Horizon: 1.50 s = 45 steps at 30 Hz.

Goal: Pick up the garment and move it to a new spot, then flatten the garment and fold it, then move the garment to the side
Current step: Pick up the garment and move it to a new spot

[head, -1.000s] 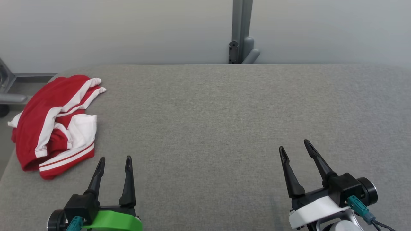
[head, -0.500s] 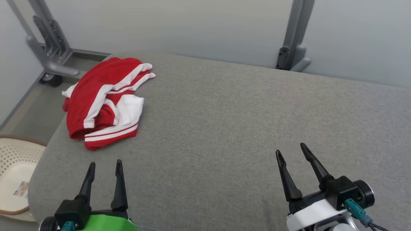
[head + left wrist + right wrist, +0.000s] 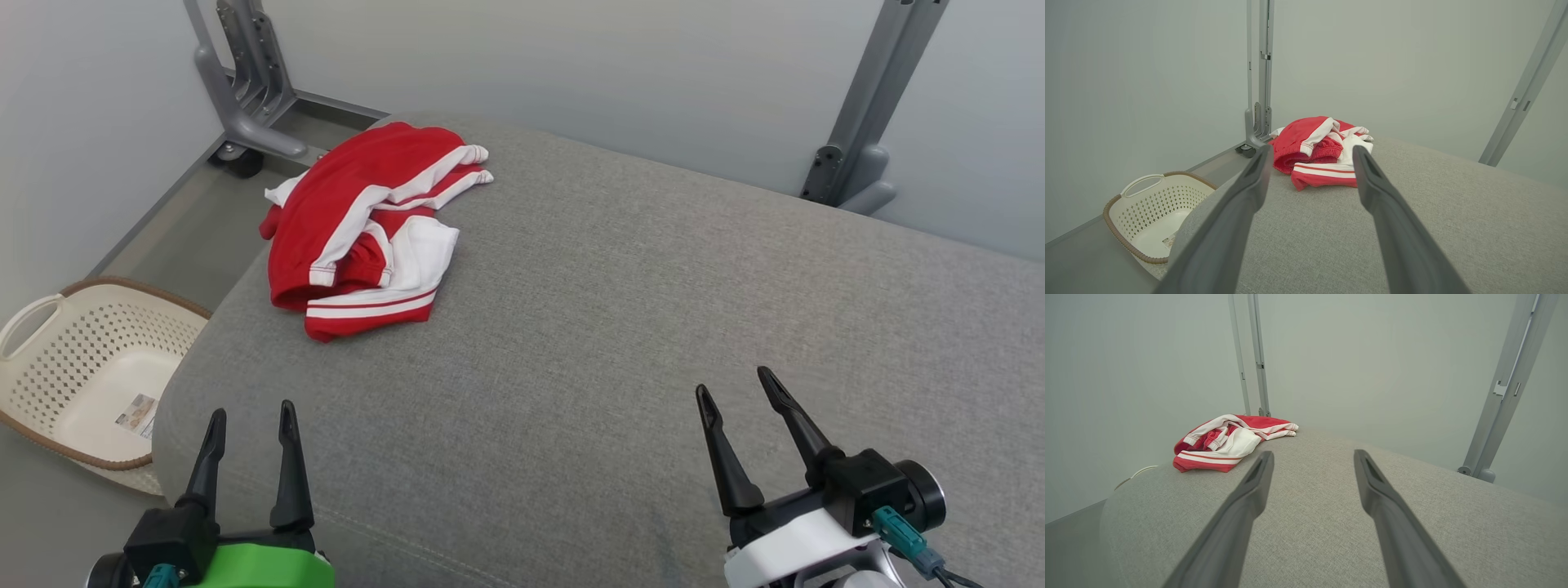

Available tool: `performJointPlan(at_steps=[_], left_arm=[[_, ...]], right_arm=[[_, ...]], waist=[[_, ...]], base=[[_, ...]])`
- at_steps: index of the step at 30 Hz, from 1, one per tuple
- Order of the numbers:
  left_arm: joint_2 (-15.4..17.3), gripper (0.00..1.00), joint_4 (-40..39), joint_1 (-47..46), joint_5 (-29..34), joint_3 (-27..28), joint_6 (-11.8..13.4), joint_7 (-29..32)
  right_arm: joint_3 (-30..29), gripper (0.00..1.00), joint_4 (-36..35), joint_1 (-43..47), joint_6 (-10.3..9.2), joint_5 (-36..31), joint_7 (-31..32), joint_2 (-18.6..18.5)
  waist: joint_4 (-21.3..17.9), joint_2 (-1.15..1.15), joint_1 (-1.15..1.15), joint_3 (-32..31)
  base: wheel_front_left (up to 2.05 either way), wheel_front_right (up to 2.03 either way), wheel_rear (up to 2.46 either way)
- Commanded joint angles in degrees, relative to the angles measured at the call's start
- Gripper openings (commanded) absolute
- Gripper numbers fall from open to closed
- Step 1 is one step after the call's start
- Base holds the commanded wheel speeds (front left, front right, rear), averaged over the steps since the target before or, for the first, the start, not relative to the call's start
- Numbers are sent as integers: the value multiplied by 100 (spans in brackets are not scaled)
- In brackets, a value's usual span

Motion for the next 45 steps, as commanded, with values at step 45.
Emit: performJointPlan(at_steps=[45], left_arm=[[1179, 100, 5183, -5900, -1209, -356, -509, 925]], right_arm=[[-108, 100, -206, -1082, 0, -720, -19, -665]], waist=[[-737, 0, 0, 2638]], base=[[0, 0, 0]])
